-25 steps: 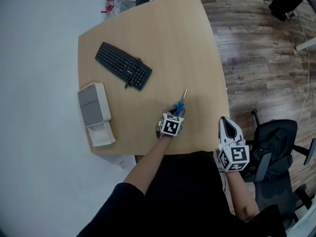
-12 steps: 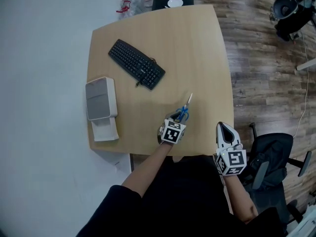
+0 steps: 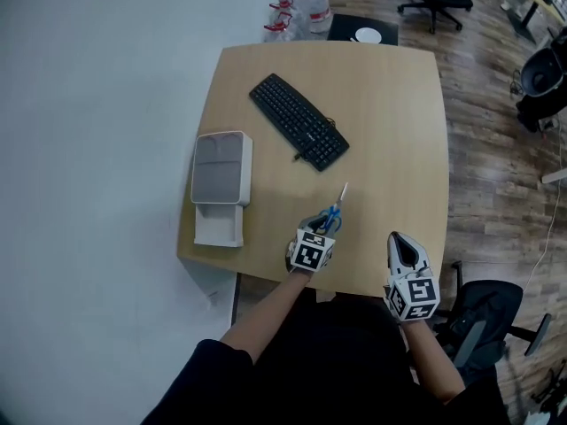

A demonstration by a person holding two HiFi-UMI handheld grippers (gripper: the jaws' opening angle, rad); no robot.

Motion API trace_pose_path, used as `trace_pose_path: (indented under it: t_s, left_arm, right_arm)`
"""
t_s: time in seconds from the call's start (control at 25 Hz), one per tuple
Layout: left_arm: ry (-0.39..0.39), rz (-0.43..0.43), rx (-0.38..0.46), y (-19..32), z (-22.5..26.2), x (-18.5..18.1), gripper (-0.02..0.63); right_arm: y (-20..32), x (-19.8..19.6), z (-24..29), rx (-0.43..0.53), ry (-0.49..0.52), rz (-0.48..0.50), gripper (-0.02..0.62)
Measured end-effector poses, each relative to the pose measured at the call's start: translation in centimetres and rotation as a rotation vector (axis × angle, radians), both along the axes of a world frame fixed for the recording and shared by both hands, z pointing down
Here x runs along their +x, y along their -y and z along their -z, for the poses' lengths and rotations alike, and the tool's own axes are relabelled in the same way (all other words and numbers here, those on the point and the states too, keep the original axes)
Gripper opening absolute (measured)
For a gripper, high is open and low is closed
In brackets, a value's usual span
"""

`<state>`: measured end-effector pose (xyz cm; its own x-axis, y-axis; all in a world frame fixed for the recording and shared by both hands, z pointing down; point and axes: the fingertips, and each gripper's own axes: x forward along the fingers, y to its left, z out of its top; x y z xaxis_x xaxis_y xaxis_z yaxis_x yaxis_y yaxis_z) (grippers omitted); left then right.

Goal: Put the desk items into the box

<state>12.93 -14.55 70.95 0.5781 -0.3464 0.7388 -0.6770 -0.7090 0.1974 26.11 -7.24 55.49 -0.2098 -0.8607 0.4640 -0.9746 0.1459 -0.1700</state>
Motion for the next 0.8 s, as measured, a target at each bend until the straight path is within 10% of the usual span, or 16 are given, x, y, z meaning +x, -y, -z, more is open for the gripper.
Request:
trace_pose_path:
  t_s: [0.8]
  left_arm:
    - [-0.017,0.148,0.016,3.9,1.1,-22.8,0.084]
  right_arm:
    - [7.7,-25.0,-2.0,-0.06,-0.057,0.264,0.06]
